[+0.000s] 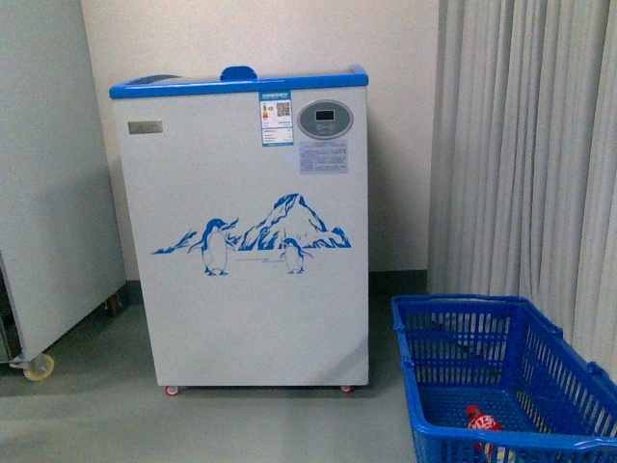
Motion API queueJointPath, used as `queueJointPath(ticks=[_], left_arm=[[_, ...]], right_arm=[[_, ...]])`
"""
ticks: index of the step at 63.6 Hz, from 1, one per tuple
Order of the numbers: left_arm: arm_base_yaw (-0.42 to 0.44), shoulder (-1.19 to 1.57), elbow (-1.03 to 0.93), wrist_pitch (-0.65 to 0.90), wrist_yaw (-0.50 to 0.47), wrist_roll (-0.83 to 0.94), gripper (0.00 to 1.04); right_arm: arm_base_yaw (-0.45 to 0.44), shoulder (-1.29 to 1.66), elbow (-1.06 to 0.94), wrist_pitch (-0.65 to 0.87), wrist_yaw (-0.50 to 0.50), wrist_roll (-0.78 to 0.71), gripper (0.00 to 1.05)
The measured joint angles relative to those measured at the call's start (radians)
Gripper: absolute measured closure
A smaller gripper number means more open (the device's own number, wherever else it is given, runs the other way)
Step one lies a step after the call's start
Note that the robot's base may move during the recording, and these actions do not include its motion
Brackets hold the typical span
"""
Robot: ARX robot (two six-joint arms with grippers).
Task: Put drink in fridge
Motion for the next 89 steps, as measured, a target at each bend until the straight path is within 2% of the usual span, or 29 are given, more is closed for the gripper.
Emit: queueJointPath(ticks=[89], left_arm=[[0.000,0.000,0.000,0.000,0.000,0.000,0.08]], right_arm=[[0.000,0.000,0.000,0.000,0.000,0.000,0.08]])
